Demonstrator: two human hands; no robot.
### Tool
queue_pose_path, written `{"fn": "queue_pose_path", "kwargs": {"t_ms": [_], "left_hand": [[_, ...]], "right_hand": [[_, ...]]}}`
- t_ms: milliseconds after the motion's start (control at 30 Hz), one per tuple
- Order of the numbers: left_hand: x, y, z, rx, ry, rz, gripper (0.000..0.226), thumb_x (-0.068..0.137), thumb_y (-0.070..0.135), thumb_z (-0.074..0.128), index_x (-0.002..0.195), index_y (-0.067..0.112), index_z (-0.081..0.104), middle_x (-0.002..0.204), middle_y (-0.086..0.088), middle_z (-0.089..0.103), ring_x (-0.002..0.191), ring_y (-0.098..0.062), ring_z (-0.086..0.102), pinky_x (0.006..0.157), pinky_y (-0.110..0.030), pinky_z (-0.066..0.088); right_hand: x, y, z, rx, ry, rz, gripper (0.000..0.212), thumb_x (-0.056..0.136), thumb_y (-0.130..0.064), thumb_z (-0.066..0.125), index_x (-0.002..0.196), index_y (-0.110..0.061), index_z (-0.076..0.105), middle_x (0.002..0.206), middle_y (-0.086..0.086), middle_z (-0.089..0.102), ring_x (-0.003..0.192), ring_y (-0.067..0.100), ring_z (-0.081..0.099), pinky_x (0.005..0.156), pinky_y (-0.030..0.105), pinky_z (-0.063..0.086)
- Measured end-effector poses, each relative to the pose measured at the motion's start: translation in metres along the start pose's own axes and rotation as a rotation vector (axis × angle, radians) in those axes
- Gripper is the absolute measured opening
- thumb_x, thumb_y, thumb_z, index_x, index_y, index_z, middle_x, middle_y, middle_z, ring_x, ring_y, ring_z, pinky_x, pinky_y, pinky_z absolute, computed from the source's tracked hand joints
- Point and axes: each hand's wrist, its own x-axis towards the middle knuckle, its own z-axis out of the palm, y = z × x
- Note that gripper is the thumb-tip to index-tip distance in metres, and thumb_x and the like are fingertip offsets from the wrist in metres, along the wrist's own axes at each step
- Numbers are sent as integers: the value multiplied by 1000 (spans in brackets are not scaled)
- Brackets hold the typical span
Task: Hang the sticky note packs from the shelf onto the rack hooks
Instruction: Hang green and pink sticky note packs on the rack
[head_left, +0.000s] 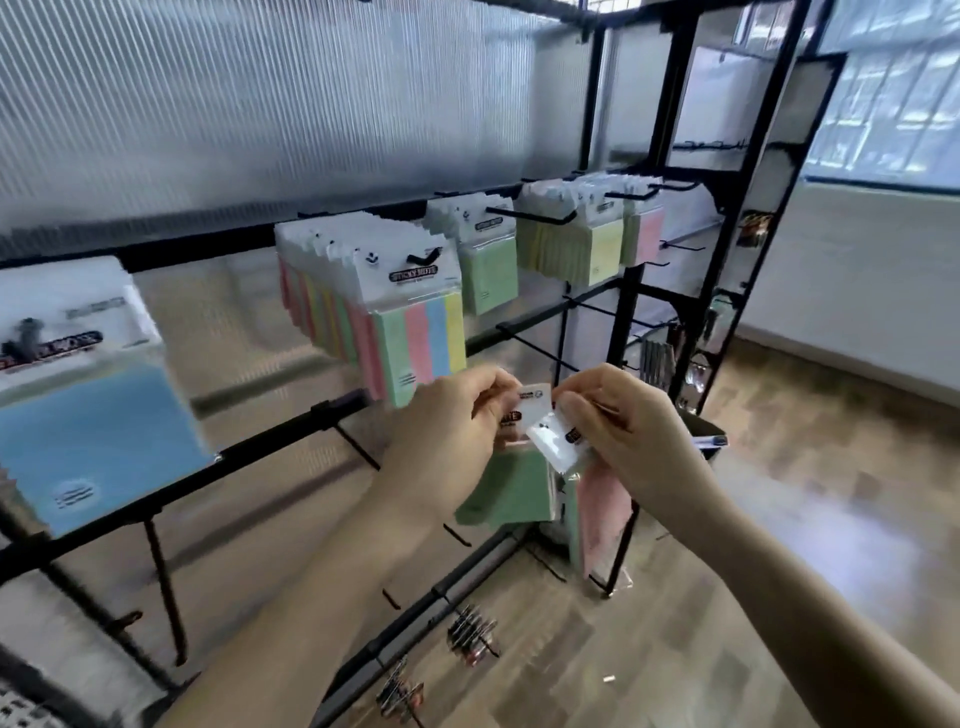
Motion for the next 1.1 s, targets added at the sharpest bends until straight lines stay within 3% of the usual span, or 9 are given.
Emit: {"fn": "queue_pose_path", "kwargs": {"t_ms": [67, 133, 267, 367, 500, 633, 800, 967, 1100], "left_hand": [[22, 1, 14, -60, -20, -7, 12, 94, 15, 59, 87, 18, 68, 78, 4, 71, 68, 0, 68, 68, -24, 57], [46, 4, 28, -96, -21, -8, 14, 94, 13, 58, 84, 16, 68, 76, 0, 70, 67, -5, 69, 70, -34, 59], [87, 7, 48, -39, 10, 77, 11, 93, 17, 59, 92, 17, 69, 79, 1, 71, 74, -10, 69, 73, -38, 57], [109, 7, 56, -46, 63, 103, 9, 92, 24, 61, 98, 22, 67, 82, 6, 71, 76, -4, 68, 73, -31, 57], [128, 7, 61, -176, 207, 109, 2, 88, 31, 62, 87, 30, 63, 80, 14, 68, 78, 5, 63, 66, -9, 49], [146, 11, 67, -373, 317, 82, 4, 86, 32, 64, 86, 28, 65, 83, 10, 71, 74, -3, 68, 64, -11, 50], [170, 13, 72, -379, 426, 112, 11, 88, 31, 64, 88, 20, 65, 81, 7, 72, 72, -9, 70, 65, -24, 57], [179, 12, 77, -344, 522, 153, 12, 90, 29, 61, 87, 19, 67, 83, 2, 72, 74, -12, 71, 63, -25, 57], [183, 12, 84, -314, 601, 132, 10, 87, 37, 62, 86, 33, 71, 82, 3, 72, 76, -12, 70, 68, -28, 58]], "right_hand": [[17, 10, -6, -38, -9, -5, 3, 85, -36, 60, 82, -38, 59, 77, -20, 68, 65, -1, 63, 59, 12, 48], [37, 21, -14, -80, -16, -23, 9, 79, -47, 58, 75, -39, 58, 71, -17, 66, 58, 0, 58, 55, 12, 45], [76, 44, -37, -78, 10, -30, 25, 80, -47, 61, 69, -25, 58, 57, -13, 55, 51, 0, 45, 50, 11, 36], [97, 54, -52, -32, 22, -67, 30, 83, -41, 62, 76, -12, 63, 59, -3, 57, 52, 3, 47, 50, 14, 36], [124, 55, -68, 109, 66, -136, 27, 87, -31, 61, 77, -6, 64, 61, 11, 57, 52, 4, 46, 48, 13, 33], [152, 56, -75, 181, 93, -160, 36, 87, -30, 61, 77, 4, 60, 69, 31, 52, 53, 18, 39, 44, 23, 27], [183, 64, -76, 254, 88, -183, 41, 88, -27, 62, 71, 9, 54, 59, 24, 44, 52, 18, 37, 46, 22, 26], [205, 76, -77, 289, -13, -196, 32, 91, -19, 61, 61, -9, 55, 47, -7, 44, 44, 0, 36, 44, 10, 26], [221, 83, -74, 308, -123, -224, 42, 84, -32, 61, 75, 9, 60, 58, 21, 48, 49, 14, 40, 44, 19, 28]]}}
